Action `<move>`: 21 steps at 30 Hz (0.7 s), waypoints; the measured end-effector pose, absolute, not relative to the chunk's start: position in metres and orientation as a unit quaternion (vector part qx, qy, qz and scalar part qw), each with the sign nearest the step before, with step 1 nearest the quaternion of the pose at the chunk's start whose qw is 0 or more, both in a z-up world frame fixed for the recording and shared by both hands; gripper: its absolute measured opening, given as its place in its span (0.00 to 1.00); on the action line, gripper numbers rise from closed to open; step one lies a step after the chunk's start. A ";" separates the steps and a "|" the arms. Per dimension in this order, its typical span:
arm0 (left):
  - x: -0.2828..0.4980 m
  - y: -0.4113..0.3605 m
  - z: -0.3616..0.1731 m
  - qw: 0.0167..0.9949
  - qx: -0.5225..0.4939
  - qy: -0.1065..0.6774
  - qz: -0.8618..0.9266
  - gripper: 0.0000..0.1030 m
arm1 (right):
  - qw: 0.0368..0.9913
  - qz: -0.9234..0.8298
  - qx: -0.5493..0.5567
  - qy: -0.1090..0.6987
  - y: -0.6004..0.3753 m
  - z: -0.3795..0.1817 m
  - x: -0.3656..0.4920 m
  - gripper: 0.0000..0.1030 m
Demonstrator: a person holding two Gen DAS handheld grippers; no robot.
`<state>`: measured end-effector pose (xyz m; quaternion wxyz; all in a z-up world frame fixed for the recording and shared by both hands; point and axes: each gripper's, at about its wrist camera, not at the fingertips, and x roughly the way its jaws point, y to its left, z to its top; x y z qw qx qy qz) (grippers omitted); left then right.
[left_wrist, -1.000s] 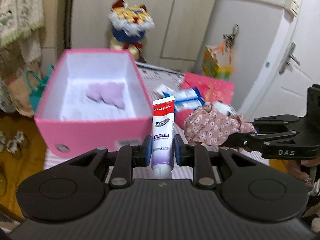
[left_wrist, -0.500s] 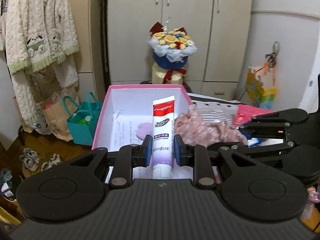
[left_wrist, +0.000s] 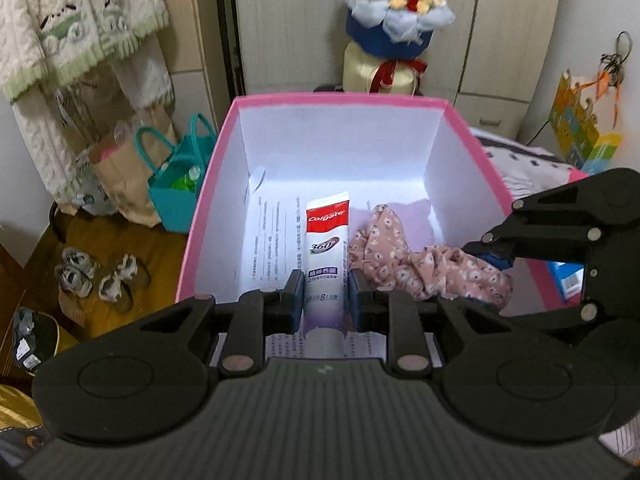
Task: Organize soft objects
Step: 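Lower scrunchie and toothpaste into the pink shoebox and open both grippers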
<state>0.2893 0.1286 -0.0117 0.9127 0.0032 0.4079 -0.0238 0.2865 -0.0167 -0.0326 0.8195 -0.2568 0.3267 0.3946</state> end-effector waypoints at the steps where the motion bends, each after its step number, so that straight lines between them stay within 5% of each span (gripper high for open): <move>1: 0.291 0.129 -0.015 0.911 0.004 0.413 -0.021 0.21 | 0.817 0.394 -0.261 0.331 -0.014 -0.036 0.288 0.29; 10: 0.297 0.126 -0.023 0.906 0.015 0.423 -0.015 0.24 | 0.818 0.390 -0.278 0.319 -0.013 -0.045 0.285 0.44; 14: 0.284 0.123 -0.012 0.920 0.032 0.390 -0.011 0.38 | 0.831 0.397 -0.239 0.307 -0.029 -0.033 0.280 0.52; 21: 0.250 0.130 0.013 0.926 0.004 0.374 -0.044 0.40 | 0.854 0.408 -0.152 0.287 -0.077 0.007 0.251 0.53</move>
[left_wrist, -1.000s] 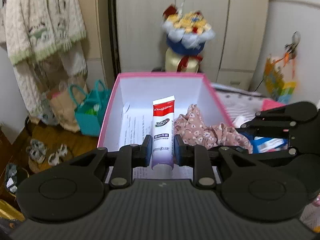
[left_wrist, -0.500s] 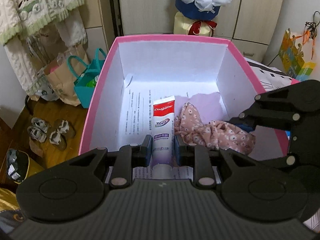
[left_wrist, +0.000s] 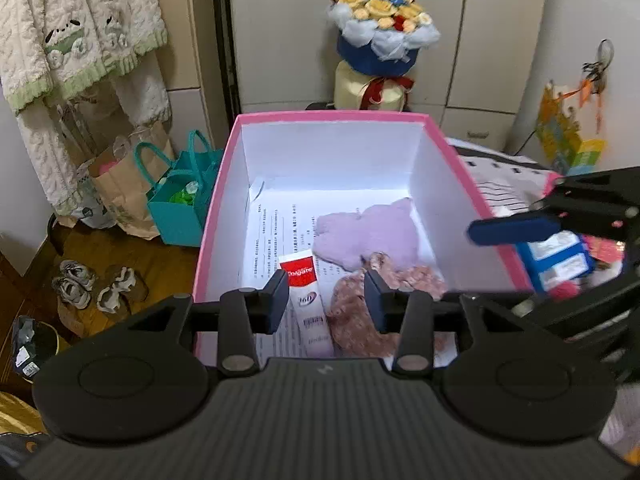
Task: Organize soft objects
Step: 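Lower scrunchie and toothpaste into the pink shoebox and open both grippers, then move the right tool to the white plush cat and grasp it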
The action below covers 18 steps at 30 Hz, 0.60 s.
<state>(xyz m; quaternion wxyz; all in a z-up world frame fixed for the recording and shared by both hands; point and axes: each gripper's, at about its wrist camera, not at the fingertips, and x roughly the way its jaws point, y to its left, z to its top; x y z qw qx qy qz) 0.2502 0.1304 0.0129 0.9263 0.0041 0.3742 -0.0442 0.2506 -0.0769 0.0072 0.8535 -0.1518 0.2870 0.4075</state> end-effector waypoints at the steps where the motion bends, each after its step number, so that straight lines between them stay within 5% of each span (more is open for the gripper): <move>1: 0.244 0.131 0.018 0.928 0.005 0.370 -0.048 0.40 | 0.857 0.404 -0.140 0.287 -0.086 0.014 0.244 0.53; 18: 0.137 0.101 0.075 0.940 0.048 0.305 -0.147 0.49 | 0.906 0.314 -0.098 0.265 -0.201 0.057 0.138 0.62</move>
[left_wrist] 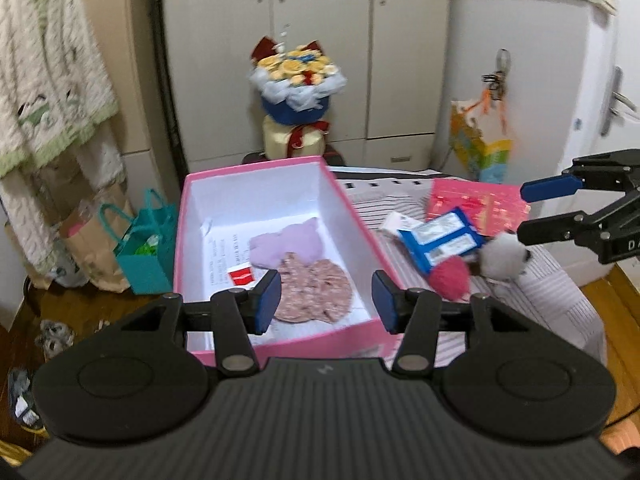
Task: Organize soft objects
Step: 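Move the right tool to the white plush cat and grasp it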
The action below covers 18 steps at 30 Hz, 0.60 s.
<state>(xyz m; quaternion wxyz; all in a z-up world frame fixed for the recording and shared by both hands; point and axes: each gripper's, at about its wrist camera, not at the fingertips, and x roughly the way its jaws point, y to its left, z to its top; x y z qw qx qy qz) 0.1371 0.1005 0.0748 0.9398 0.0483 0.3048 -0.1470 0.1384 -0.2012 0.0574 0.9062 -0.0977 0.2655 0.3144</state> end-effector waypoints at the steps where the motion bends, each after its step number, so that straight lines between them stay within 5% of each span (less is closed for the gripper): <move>1: 0.133 0.097 0.075 0.939 0.052 0.303 -0.153 0.50 | 0.909 0.308 -0.100 0.264 -0.208 0.057 0.131 0.63; 18: 0.115 0.002 0.040 0.892 0.100 0.356 -0.260 0.54 | 0.908 0.284 -0.111 0.288 -0.255 0.010 0.079 0.67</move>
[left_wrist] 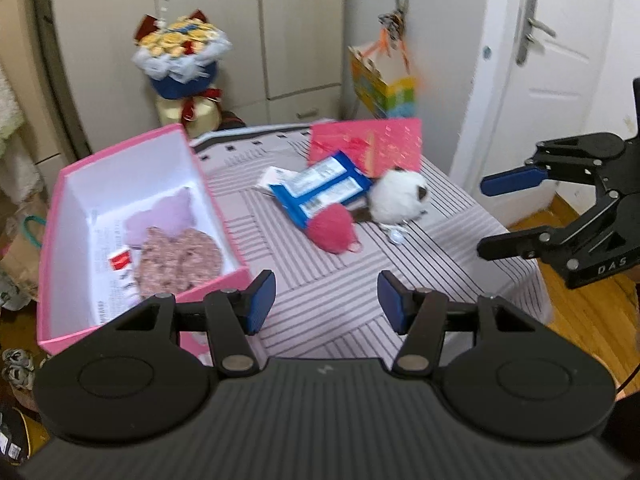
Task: Organize soft objects
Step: 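Move the right tool to the white plush cat and grasp it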
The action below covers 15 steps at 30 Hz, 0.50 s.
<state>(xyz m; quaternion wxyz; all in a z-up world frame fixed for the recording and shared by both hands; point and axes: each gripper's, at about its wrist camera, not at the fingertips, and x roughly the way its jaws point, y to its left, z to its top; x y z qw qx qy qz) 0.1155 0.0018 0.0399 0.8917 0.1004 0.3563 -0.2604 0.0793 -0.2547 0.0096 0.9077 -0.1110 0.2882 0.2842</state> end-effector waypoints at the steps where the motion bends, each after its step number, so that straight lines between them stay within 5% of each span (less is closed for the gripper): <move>1: 0.116 -0.002 0.038 0.890 0.102 0.359 -0.263 0.54 | 0.907 0.285 -0.112 0.289 -0.256 0.007 0.080 0.67; 15: 0.153 -0.044 -0.012 0.885 0.094 0.373 -0.262 0.56 | 0.908 0.275 -0.106 0.297 -0.263 -0.052 0.111 0.68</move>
